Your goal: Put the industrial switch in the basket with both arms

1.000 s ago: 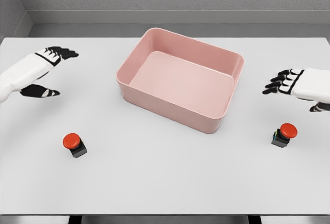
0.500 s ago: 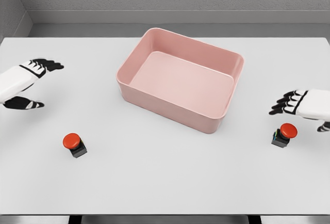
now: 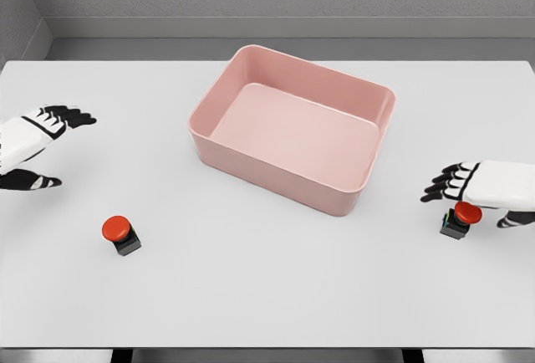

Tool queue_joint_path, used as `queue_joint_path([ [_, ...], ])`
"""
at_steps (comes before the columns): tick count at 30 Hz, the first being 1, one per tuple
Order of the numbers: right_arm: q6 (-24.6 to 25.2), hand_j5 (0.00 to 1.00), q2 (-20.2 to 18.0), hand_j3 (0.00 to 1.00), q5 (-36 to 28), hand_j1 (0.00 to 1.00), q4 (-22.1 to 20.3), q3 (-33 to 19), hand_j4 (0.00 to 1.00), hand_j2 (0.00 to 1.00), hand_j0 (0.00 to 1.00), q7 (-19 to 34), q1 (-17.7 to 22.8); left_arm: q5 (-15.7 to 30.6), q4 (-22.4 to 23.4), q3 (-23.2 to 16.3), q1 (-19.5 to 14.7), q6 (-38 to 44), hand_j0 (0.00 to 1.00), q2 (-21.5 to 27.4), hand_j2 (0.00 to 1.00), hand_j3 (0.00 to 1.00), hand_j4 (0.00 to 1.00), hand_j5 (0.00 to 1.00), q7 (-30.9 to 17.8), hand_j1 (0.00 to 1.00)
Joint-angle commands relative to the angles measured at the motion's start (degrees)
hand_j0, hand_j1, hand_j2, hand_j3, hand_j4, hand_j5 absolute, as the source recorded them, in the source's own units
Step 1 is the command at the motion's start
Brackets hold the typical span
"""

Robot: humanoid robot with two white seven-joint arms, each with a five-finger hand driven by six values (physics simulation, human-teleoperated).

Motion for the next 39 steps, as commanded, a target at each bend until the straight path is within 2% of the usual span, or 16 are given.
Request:
queue_joint_path([
  [1, 0.1, 1.00, 0.6, 1.00, -0.3, 1.00, 0.0, 0.2, 1.00, 1.00, 1.00, 0.0, 0.0, 0.4, -1.2, 0.1, 0.0, 0.0, 1.00, 0.5, 1.00, 1.00, 1.00, 1.00, 0.0, 1.00],
  [8, 0.1, 1.00, 2.6, 1.00, 1.0, 1.00, 0.6, 0.6, 1.00, 1.00, 1.00, 0.1, 0.0, 0.3, -2.9, 0.1, 2.1, 0.0, 1.00, 1.4, 1.00, 1.00, 1.00, 1.00, 0.0, 1.00],
  [13, 0.1, 0.99, 2.2, 0.99, 1.0, 0.99, 0.7, 0.6, 0.99, 0.99, 0.99, 0.2, 0.0, 0.1, -4.4, 0.0, 4.0, 0.0, 1.00, 1.4, 1.00, 1.00, 1.00, 1.00, 0.0, 1.00],
  [14, 0.1, 0.93, 2.1, 0.93, 1.3, 0.93, 0.7, 0.7, 0.93, 0.93, 0.93, 0.2, 0.0, 0.1, -4.5, -0.1, 4.2, 0.0, 1.00, 1.4, 1.00, 1.00, 1.00, 1.00, 0.0, 1.00],
  [17, 0.1, 0.83, 1.9, 0.83, 2.1, 0.83, 0.6, 0.7, 0.83, 0.83, 0.83, 0.2, 0.0, -0.2, -4.6, -0.3, 5.3, 0.0, 1.00, 1.1, 1.00, 1.00, 1.00, 1.00, -0.4, 1.00],
  [21, 0.1, 0.76, 1.9, 0.76, 2.2, 0.76, 0.5, 0.7, 0.76, 0.76, 0.76, 0.2, 0.0, -0.3, -6.8, -0.6, 6.7, 0.0, 1.00, 0.5, 1.00, 1.00, 1.00, 1.00, -2.9, 1.00],
  [39, 0.1, 0.71, 1.7, 0.71, 2.2, 0.71, 0.0, 1.5, 0.71, 0.71, 0.71, 1.4, 0.1, -0.4, -9.8, -0.8, 9.1, 0.0, 1.00, 0.1, 1.00, 1.00, 1.00, 1.00, -3.0, 1.00],
])
